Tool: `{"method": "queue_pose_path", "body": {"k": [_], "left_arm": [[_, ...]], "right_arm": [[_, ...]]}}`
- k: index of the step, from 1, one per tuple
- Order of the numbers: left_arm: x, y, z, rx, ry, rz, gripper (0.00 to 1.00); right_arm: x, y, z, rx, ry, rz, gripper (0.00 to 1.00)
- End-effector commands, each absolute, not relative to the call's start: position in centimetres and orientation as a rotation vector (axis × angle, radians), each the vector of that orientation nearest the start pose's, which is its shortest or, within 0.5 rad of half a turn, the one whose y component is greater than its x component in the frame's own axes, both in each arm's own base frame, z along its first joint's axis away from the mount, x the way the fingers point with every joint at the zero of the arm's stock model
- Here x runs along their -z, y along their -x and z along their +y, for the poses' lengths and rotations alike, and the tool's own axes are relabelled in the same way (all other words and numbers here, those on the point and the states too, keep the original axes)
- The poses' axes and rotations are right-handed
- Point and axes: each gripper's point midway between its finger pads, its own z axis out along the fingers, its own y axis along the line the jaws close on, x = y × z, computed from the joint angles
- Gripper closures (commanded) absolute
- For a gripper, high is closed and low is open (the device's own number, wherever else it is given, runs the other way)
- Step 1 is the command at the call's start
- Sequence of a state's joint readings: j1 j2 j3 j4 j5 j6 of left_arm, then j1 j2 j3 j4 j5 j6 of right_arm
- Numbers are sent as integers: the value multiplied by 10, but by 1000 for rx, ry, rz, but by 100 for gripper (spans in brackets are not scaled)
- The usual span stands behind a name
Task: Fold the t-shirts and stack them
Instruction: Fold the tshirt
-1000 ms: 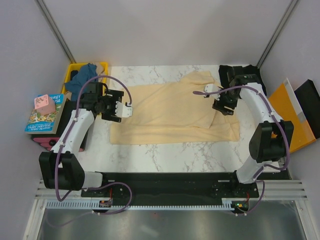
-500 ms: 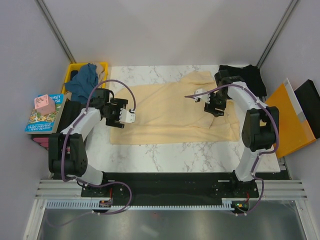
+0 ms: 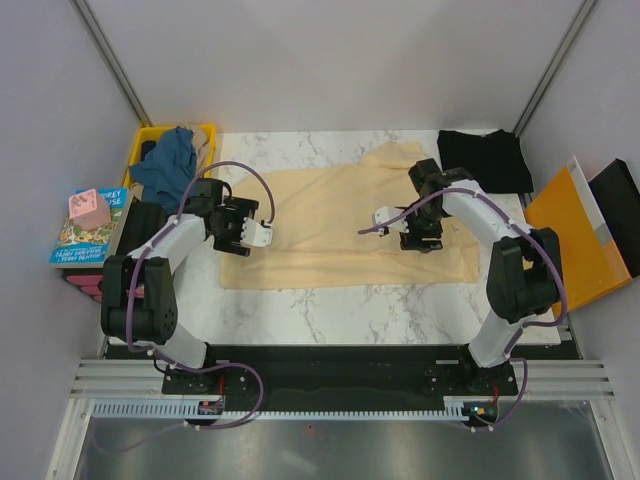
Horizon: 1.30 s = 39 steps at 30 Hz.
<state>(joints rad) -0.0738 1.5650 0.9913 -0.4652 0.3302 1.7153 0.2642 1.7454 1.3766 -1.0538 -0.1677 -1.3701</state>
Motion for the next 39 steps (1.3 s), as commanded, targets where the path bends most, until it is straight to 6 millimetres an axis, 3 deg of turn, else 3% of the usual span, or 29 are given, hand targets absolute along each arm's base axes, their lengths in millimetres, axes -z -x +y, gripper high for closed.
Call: {"method": "queue_pose_path", "body": {"k": [1, 10, 15, 26, 36, 39], "left_arm": [[-79, -395, -50, -237, -2072, 1450, 0], [-80, -398, -51, -241, -2067, 1450, 0], [-80, -397, -53, -235, -2064, 1445, 0], [-81, -402, -54, -241, -2055, 1437, 0], [-80, -404, -55, -239, -2052, 1436, 0], [-80, -404, -56, -237, -2054, 1432, 1]], "right_arm": [[-88, -318, 94, -149, 2215, 1917, 30], [-65, -321, 104, -166, 2209, 1944, 38], [-54, -331, 104, -134, 2177, 1978, 41], [-35, -331, 103, -143, 2159, 2026, 44], [-37, -344, 101, -69, 2133, 2028, 81], [-46, -352, 101, -26, 2122, 2012, 82]]}}
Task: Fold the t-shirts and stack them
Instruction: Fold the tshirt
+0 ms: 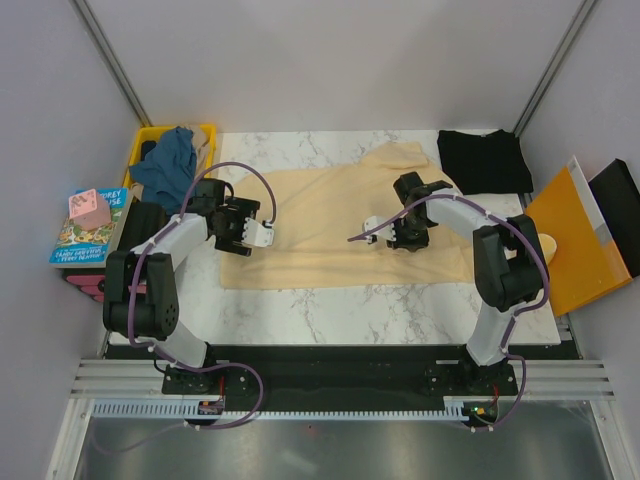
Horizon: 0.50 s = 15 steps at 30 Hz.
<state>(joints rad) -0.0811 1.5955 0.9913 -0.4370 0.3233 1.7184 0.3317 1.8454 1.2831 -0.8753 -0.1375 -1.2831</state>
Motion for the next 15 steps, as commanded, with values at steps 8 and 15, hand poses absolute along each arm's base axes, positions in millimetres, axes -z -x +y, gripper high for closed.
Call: {"method": "queue_pose_path", "body": {"k": [8, 15], "left_arm": [[-78, -403, -58, -226, -2058, 1430, 0], [-79, -402, -61, -222, -2057, 1423, 0]], "right_arm": [[-76, -381, 108, 63, 2094, 1937, 83], [-84, -403, 110, 147, 2059, 1910, 84]]}}
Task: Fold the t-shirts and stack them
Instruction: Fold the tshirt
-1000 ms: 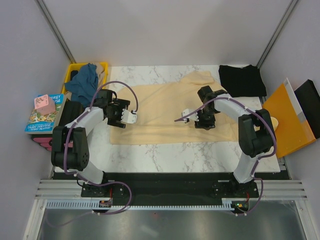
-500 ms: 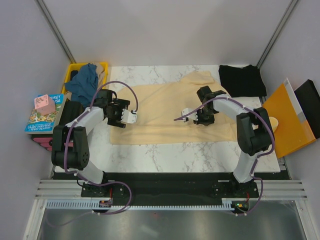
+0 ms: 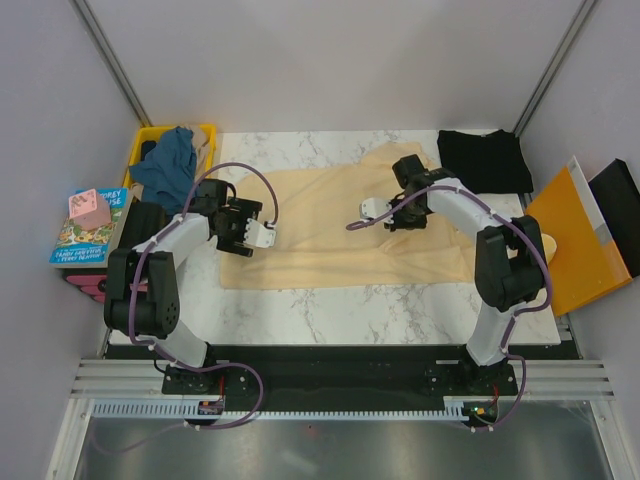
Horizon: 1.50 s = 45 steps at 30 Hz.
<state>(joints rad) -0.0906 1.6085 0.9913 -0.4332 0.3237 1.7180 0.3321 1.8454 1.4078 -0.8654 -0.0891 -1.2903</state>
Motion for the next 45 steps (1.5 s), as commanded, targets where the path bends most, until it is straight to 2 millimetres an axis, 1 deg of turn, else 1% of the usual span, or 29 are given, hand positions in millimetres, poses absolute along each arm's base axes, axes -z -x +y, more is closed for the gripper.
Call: {"method": "queue_pose_path", "body": {"k": [1, 9, 14, 21, 23, 27, 31, 32, 35, 37, 38, 42, 43, 45], "left_arm": [[-78, -402, -62, -220, -2058, 1424, 0], [-80, -404, -63, -229, -2061, 1414, 0], [-79, -405, -62, -236, -2075, 1406, 0], [-80, -408, -64, -236, -2075, 1402, 0], [-79, -408, -64, -233, -2072, 1404, 0], [-77, -406, -63, -229, -2076, 1411, 0], [-75, -405, -63, -228, -2081, 1414, 0], [-75, -405, -63, -226, -2081, 1412, 0], [-73, -405, -63, -224, -2086, 1412, 0], [-72, -405, -63, -226, -2089, 1414, 0], [-72, -404, -64, -225, -2091, 1410, 0], [-73, -405, -64, -229, -2092, 1410, 0], [-73, -405, -64, -228, -2094, 1409, 0], [-74, -405, -65, -229, -2093, 1404, 0]], "right_arm": [[-83, -406, 109, 163, 2055, 1913, 84], [-83, -426, 117, 200, 2016, 1885, 85], [-75, -435, 124, 218, 1999, 1874, 84], [-67, -454, 131, 271, 1951, 1863, 84], [-66, -456, 132, 276, 1942, 1863, 84], [-67, -463, 126, 341, 1922, 1867, 85], [-63, -465, 124, 366, 1908, 1871, 85], [-64, -467, 125, 368, 1897, 1872, 79], [-62, -470, 125, 372, 1860, 1890, 47], [-63, -473, 124, 389, 1828, 1900, 42], [-66, -476, 124, 398, 1785, 1914, 41], [-83, -485, 117, 417, 1655, 1959, 40], [-86, -489, 110, 425, 1613, 1983, 39], [-86, -491, 97, 445, 1526, 2055, 39]]}}
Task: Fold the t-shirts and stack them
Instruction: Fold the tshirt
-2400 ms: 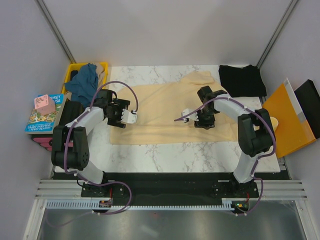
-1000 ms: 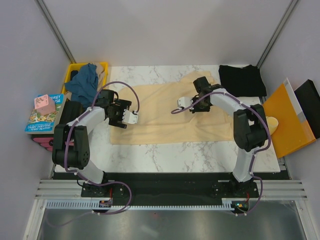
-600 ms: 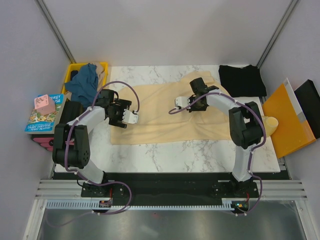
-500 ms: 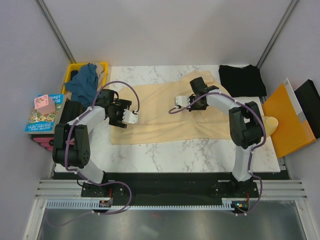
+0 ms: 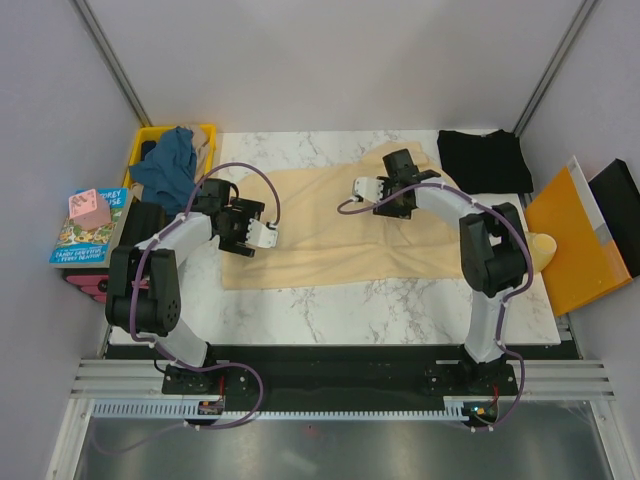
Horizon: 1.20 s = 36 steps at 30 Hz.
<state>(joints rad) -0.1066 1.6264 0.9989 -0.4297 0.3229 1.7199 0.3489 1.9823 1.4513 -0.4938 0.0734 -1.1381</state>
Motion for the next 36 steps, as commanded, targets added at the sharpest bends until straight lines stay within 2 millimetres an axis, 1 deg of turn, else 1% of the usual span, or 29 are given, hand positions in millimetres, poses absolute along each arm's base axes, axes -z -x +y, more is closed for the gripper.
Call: {"method": "queue_pose_path", "body": {"k": [1, 2, 3, 4, 5, 6, 7, 9, 10, 13, 15, 17, 18, 20, 22, 24, 26, 27, 29, 30, 32, 33, 34, 36], "left_arm": [[-74, -405, -65, -228, -2094, 1401, 0], [-73, -405, -65, -224, -2093, 1403, 1], [-74, -405, -66, -219, -2088, 1401, 0], [-74, -405, -67, -213, -2082, 1405, 0], [-76, -405, -67, -212, -2076, 1403, 0], [-77, -402, -70, -187, -2074, 1402, 0], [-81, -401, -71, -173, -2067, 1405, 0], [-83, -396, -75, -130, -2060, 1410, 0], [-83, -394, -75, -123, -2065, 1407, 0], [-76, -387, -75, -112, -2093, 1401, 0], [-74, -386, -76, -109, -2100, 1401, 0], [-75, -385, -79, -105, -2100, 1395, 0], [-75, -385, -81, -101, -2098, 1392, 0], [-76, -386, -83, -101, -2101, 1387, 0], [-76, -386, -83, -106, -2105, 1384, 0], [-77, -386, -84, -111, -2107, 1381, 0], [-78, -386, -85, -112, -2107, 1375, 0], [-79, -386, -85, -117, -2111, 1375, 1], [-80, -386, -85, -121, -2113, 1369, 0], [-80, -386, -85, -126, -2115, 1367, 0], [-81, -386, -86, -130, -2118, 1362, 0], [-82, -385, -87, -133, -2120, 1359, 0], [-83, -386, -88, -136, -2122, 1355, 0], [-84, -386, -88, -142, -2125, 1351, 0]], "right_arm": [[-88, -497, 83, 455, 1473, 2088, 44], [-80, -494, 74, 441, 1462, 2141, 49], [-80, -496, 68, 422, 1410, 2180, 54], [-79, -496, 55, 397, 1373, 2216, 56], [-71, -488, 49, 356, 1381, 2271, 56], [-74, -488, 45, 335, 1362, 2286, 55], [-73, -485, 38, 292, 1331, 2311, 53], [-72, -476, 29, 248, 1318, 2352, 52], [-71, -474, 20, 244, 1292, 2374, 52], [-67, -467, 7, 239, 1257, 2419, 53], [-68, -466, 4, 215, 1222, 2439, 53], [-64, -461, 4, 148, 1193, 2461, 52], [-65, -462, 1, 127, 1173, 2465, 52], [-58, -457, 3, 72, 1157, 2497, 53], [-57, -458, 3, 28, 1128, 2507, 53], [-51, -457, 3, -27, 1093, 2523, 53], [-45, -456, 8, -79, 1086, 2534, 55], [-46, -458, -5, -91, 1035, 2547, 55], [-41, -458, -6, -141, 1011, 2555, 56], [-43, -461, -10, -159, 988, 2552, 56], [-39, -462, -8, -219, 958, 2556, 57], [-42, -466, -12, -227, 932, 2548, 57], [-40, -466, -10, -275, 915, 2547, 57], [-43, -470, -12, -304, 898, 2535, 58]]}}
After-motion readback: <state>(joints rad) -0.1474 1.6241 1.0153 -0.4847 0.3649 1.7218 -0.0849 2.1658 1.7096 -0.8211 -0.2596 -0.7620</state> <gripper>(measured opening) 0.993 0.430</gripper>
